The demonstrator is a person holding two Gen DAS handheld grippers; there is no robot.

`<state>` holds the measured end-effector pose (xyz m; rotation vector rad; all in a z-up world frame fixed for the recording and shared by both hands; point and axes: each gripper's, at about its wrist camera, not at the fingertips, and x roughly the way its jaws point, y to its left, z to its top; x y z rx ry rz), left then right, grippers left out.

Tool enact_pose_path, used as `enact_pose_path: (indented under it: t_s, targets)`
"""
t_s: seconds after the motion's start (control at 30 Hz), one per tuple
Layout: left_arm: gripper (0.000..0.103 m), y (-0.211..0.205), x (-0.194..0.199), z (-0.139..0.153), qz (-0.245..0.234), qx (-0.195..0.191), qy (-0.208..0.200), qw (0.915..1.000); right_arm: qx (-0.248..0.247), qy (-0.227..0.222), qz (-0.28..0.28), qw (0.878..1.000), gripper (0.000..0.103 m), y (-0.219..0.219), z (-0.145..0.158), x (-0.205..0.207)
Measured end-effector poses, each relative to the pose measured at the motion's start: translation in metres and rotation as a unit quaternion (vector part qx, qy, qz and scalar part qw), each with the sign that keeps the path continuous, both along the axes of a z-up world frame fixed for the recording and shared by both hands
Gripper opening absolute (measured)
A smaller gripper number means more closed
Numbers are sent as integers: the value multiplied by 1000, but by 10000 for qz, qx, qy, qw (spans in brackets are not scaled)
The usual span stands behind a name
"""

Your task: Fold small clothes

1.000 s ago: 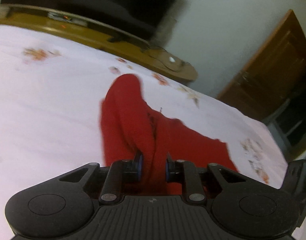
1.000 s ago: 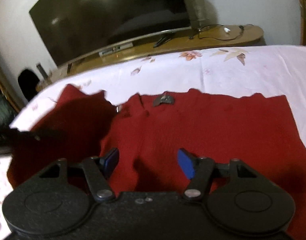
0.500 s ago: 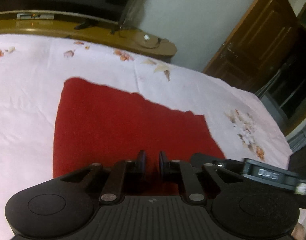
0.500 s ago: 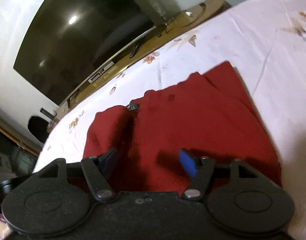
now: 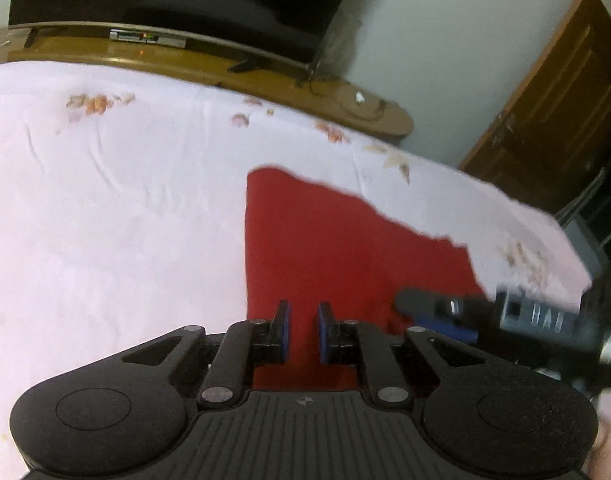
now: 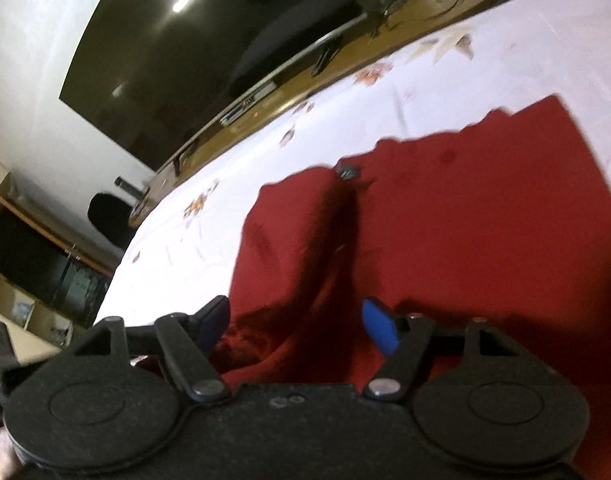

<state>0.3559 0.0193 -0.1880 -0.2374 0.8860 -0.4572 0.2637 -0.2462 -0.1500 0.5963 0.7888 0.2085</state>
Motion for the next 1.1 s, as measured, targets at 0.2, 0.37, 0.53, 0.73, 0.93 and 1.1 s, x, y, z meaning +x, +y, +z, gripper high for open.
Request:
enact_pose_path:
  t_s: [0.2, 0.37, 0.53, 0.73, 0.93, 1.1]
  targets:
    - [12, -22, -18, -27, -516, 108, 182, 9984, 219, 234, 176, 9993, 64, 16, -7, 10]
    - [12, -31, -24, -31, -692, 221, 134, 9973, 4, 227, 117, 9997, 59, 22, -8, 21]
    - [12, -20, -20, -29, -557, 130, 147, 9983, -440, 288, 79, 9986, 21, 28, -14, 31]
    - [12, -4, -20, -16, -243, 162, -160, 9994, -1220, -534, 289, 9907, 18, 47, 21, 8]
    - [12, -14, -17, -3, -311, 137, -382, 9987, -1670, -934, 257, 9812, 18, 28, 54, -11]
    - [12, -33, -18, 1, -498, 92, -396, 9979, -1779, -833, -149, 9804, 18, -25, 58, -26]
